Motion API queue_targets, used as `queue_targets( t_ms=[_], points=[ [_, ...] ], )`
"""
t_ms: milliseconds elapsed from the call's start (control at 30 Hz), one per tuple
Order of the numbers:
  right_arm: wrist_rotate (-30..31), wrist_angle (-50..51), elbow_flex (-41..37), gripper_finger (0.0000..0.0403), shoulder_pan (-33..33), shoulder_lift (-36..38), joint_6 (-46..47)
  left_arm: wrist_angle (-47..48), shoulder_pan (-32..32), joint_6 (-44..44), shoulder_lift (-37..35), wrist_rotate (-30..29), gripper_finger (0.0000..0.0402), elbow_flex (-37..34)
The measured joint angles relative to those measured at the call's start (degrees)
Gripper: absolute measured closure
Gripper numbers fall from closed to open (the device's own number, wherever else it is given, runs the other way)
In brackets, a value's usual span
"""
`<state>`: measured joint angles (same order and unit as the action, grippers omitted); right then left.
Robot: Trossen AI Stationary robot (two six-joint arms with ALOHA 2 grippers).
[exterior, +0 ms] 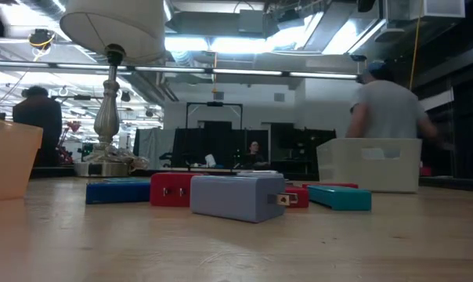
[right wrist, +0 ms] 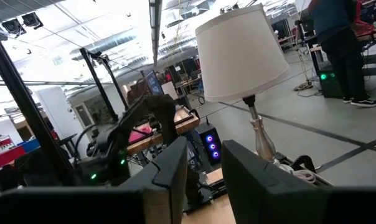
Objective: Pick & Place Office items
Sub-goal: Put the top light blue charger adapter into the orange bin
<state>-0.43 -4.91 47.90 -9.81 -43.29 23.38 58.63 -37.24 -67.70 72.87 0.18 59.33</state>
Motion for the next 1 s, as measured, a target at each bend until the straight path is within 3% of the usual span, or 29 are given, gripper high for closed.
queue_targets(
  t_ms=[200, 500, 700, 1000],
  points=[
    [0.88, 0.0, 0.0, 0.0302, 0.01, 0.0, -0.02, 2.85, 14.62, 15.76, -2.24, -7.96, 0.0124, 4.65],
    [1.07, -0.61, 0.0, 0.0302, 0.0, 0.0, 0.02, -1.11, 36.2, 46.13, 5.95, -6.4, 0.0123, 11.9],
    [1.07, -0.79, 0.0, 0.0302, 0.0, 0.0, 0.04, -5.18, 40.83, 58.24, 16.85, -4.65, 0.0123, 18.78],
    [1.05, -0.89, 0.0, 0.0302, 0.01, 0.0, -0.31, -12.2, 42.25, 63.21, 31.61, -1.48, 0.0123, 29.65]
  ],
)
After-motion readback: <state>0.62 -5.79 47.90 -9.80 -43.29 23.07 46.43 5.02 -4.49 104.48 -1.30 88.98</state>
